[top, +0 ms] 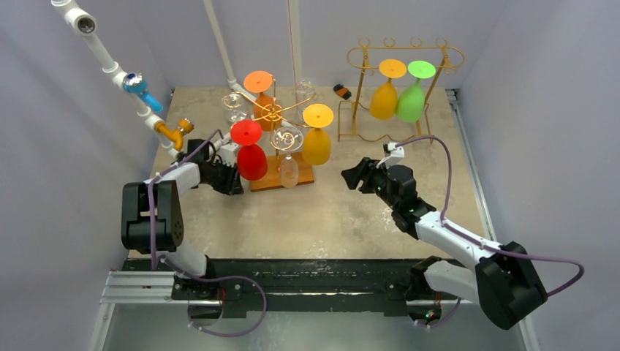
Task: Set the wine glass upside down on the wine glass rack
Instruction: Move the wine rack to the center of the board.
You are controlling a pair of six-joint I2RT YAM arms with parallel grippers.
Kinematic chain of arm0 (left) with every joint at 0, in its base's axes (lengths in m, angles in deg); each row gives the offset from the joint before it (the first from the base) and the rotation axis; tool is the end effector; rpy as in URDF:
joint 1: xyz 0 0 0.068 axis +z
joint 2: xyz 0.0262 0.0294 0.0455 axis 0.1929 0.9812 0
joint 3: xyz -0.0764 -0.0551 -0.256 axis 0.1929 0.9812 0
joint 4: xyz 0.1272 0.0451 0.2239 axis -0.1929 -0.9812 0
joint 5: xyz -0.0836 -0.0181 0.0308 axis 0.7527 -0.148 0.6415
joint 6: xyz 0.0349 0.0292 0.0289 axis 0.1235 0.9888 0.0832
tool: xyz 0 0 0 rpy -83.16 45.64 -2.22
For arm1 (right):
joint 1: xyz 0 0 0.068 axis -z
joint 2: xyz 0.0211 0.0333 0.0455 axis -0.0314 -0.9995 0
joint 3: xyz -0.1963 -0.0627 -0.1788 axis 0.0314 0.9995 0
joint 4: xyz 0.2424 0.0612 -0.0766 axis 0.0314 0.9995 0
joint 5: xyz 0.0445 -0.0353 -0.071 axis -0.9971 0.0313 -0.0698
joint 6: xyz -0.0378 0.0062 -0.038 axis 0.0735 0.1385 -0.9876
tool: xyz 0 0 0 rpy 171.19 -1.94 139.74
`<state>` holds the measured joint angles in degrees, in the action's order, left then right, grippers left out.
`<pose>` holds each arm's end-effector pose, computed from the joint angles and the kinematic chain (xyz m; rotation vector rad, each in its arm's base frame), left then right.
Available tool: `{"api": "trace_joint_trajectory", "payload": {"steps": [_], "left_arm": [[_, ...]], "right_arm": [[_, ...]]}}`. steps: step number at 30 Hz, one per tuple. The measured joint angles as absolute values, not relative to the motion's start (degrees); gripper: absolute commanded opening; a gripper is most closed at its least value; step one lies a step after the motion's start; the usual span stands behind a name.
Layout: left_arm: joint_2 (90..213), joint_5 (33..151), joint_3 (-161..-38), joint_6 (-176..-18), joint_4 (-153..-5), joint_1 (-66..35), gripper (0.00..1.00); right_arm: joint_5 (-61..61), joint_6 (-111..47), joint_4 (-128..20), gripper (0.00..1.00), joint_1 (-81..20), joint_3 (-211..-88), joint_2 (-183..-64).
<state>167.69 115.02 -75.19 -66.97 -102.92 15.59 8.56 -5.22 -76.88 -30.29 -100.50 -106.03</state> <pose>0.2908 0.0042 0.1565 0.4763 2.5180 -0.5879 0.2108 0.1141 0.2224 0.0916 1.8912 0.7482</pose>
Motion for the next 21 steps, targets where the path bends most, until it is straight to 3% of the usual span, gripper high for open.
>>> {"api": "trace_joint_trajectory", "payload": {"steps": [12,21], "left_arm": [[171.6,110.6,-77.7,-72.9,-95.1,13.5,0.31],[174.5,108.5,-80.3,-74.4,-92.3,11.2,0.30]], "right_arm": [[7.1,-2.5,-83.1,0.57,-30.3,-99.8,-113.5],[6.8,-1.3,-86.5,0.56,-30.3,-98.8,-116.1]]}}
